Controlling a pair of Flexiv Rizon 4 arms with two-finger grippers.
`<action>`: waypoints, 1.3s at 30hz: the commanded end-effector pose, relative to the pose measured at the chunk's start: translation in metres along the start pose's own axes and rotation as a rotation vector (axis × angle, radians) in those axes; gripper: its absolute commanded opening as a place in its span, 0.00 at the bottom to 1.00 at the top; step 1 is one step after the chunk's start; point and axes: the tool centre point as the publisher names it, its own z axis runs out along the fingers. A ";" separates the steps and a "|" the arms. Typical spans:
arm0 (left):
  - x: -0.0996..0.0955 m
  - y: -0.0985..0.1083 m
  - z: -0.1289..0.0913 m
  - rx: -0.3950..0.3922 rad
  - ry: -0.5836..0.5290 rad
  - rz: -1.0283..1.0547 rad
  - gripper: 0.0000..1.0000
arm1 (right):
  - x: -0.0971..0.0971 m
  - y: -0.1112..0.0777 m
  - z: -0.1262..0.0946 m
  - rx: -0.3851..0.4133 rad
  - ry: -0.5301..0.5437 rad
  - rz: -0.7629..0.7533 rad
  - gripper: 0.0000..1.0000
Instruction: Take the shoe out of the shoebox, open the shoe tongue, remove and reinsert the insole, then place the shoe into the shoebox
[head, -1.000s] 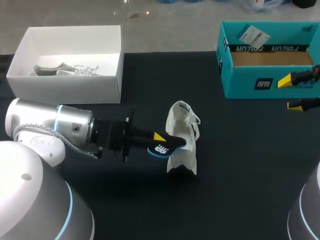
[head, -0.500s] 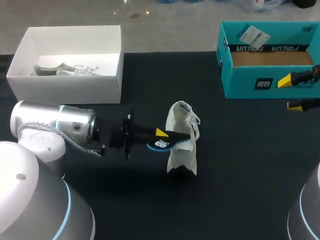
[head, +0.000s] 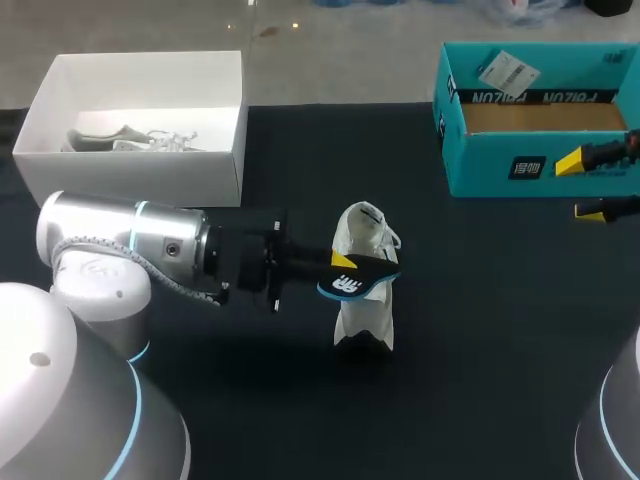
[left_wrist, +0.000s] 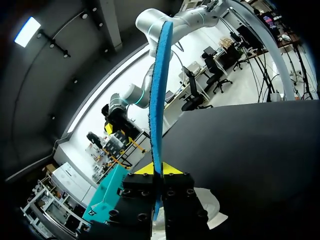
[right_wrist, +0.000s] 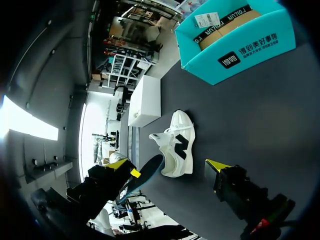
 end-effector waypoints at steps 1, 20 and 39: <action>-0.005 0.018 0.033 0.009 0.033 -0.005 0.00 | 0.001 -0.001 0.000 -0.001 -0.004 0.001 1.00; 0.016 0.028 0.023 -0.070 0.017 -0.051 0.00 | 0.001 -0.001 0.000 -0.001 -0.004 0.001 1.00; 0.012 0.016 0.018 -0.081 -0.050 -0.112 0.00 | 0.001 -0.001 0.000 -0.001 -0.004 0.001 1.00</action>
